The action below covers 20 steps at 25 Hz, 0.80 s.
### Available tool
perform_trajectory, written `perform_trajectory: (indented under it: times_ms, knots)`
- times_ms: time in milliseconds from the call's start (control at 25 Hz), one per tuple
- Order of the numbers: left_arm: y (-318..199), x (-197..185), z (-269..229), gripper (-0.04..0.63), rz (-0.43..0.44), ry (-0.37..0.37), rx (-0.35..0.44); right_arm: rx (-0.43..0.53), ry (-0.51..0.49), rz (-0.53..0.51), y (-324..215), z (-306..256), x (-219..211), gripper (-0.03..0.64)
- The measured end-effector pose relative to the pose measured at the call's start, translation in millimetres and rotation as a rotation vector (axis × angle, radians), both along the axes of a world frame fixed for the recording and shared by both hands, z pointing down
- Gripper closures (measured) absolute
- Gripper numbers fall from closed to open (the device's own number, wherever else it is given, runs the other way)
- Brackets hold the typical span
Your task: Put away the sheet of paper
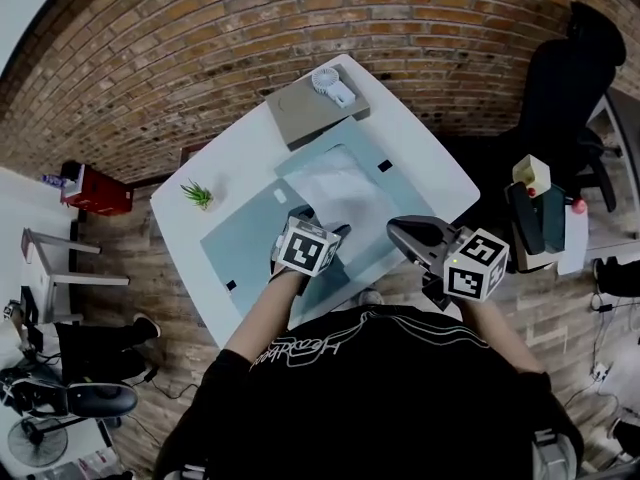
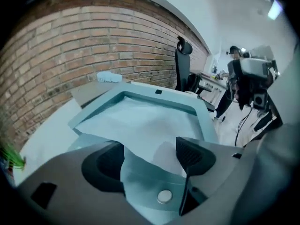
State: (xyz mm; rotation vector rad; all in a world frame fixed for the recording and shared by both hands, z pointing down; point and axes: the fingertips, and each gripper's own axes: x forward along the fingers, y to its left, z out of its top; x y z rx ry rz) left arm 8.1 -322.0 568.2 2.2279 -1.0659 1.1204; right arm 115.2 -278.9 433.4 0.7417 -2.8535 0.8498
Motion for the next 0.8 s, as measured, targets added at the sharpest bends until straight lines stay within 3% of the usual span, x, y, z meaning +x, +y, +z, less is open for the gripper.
perform_trajectory:
  times_ms: [200,440,560,680,800]
  knots:
    - [9,-17,-6,0.247,0.015,-0.062,0.019,0.004,-0.004,0.010,10,-11,-10,0.617]
    - [15,3,-16,0.247,0.016,0.053,0.015,-0.036,0.015,0.035,25,-6,-14,0.617]
    - [15,3,-18,0.244,0.034,0.036,0.049,-0.047,0.023,0.039,28,-6,-14,0.617]
    - [27,0,-9,0.242,0.027,0.080,-0.017,-0.054,0.033,0.041,29,-5,-15,0.617]
    - [38,-9,-3,0.242,0.041,0.054,-0.020,-0.042,0.032,0.039,30,-8,-18,0.617]
